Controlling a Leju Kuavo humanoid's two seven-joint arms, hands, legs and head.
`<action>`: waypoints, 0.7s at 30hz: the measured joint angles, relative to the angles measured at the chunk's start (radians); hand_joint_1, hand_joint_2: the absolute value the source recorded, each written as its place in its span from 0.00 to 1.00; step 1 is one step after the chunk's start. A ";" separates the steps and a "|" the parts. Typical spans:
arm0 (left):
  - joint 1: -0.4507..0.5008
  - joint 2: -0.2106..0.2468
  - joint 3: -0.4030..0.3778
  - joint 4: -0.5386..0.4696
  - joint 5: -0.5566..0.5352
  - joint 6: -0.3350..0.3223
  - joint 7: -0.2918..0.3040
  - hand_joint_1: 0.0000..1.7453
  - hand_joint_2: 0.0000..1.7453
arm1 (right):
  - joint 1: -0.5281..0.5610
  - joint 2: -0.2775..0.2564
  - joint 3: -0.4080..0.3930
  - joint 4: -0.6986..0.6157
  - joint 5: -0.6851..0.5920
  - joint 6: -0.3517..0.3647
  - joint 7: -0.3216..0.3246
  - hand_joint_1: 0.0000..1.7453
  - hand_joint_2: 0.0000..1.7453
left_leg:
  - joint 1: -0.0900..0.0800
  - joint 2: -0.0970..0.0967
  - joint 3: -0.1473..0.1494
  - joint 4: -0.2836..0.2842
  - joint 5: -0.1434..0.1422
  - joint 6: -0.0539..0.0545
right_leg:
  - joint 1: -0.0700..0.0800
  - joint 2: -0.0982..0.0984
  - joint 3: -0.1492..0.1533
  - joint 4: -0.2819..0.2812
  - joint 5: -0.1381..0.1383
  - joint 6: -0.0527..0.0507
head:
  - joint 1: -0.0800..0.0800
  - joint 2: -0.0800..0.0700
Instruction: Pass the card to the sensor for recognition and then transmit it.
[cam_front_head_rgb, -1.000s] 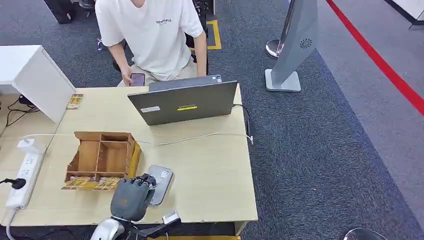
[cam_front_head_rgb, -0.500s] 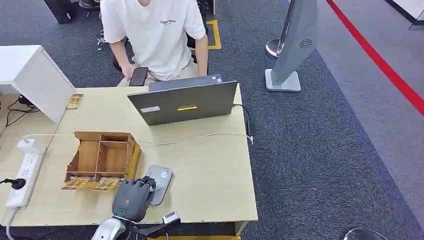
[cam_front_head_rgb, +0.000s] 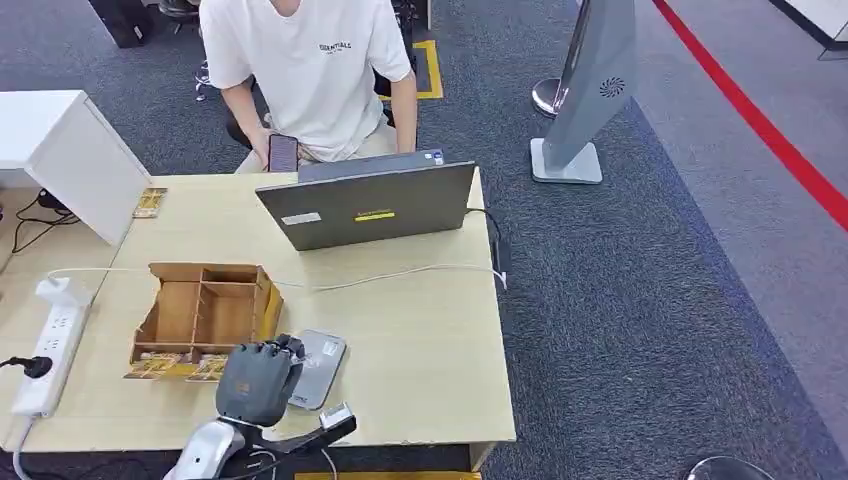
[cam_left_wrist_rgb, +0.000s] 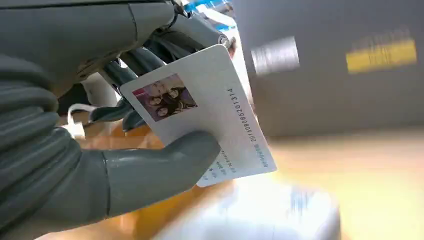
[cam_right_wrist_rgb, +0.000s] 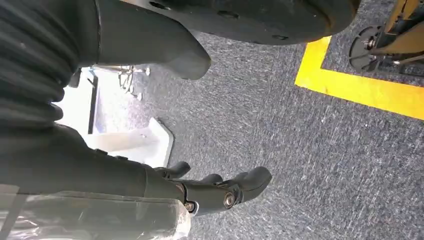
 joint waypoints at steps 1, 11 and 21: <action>-0.016 0.000 0.003 -0.023 0.005 0.012 -0.001 1.00 1.00 | 0.000 0.000 0.000 0.000 0.002 0.000 0.000 0.00 1.00 | 0.000 0.000 0.000 0.000 0.000 0.000 | 0.000 0.000 0.000 0.000 0.000 0.000 | 0.000 0.000; -0.370 -0.004 0.040 -0.121 0.015 -0.011 0.029 1.00 1.00 | 0.000 0.000 0.016 0.000 0.067 0.037 -0.011 0.00 1.00 | 0.000 -0.002 0.000 0.001 0.004 0.000 | 0.000 -0.002 0.000 0.000 0.003 0.000 | 0.000 0.000; -0.901 -0.014 0.156 0.503 -0.108 0.089 0.116 1.00 1.00 | -0.016 0.000 0.110 0.000 0.129 0.093 -0.023 0.00 1.00 | 0.000 0.001 0.001 0.000 0.007 -0.003 | 0.000 0.002 0.000 0.001 0.007 -0.002 | 0.000 0.000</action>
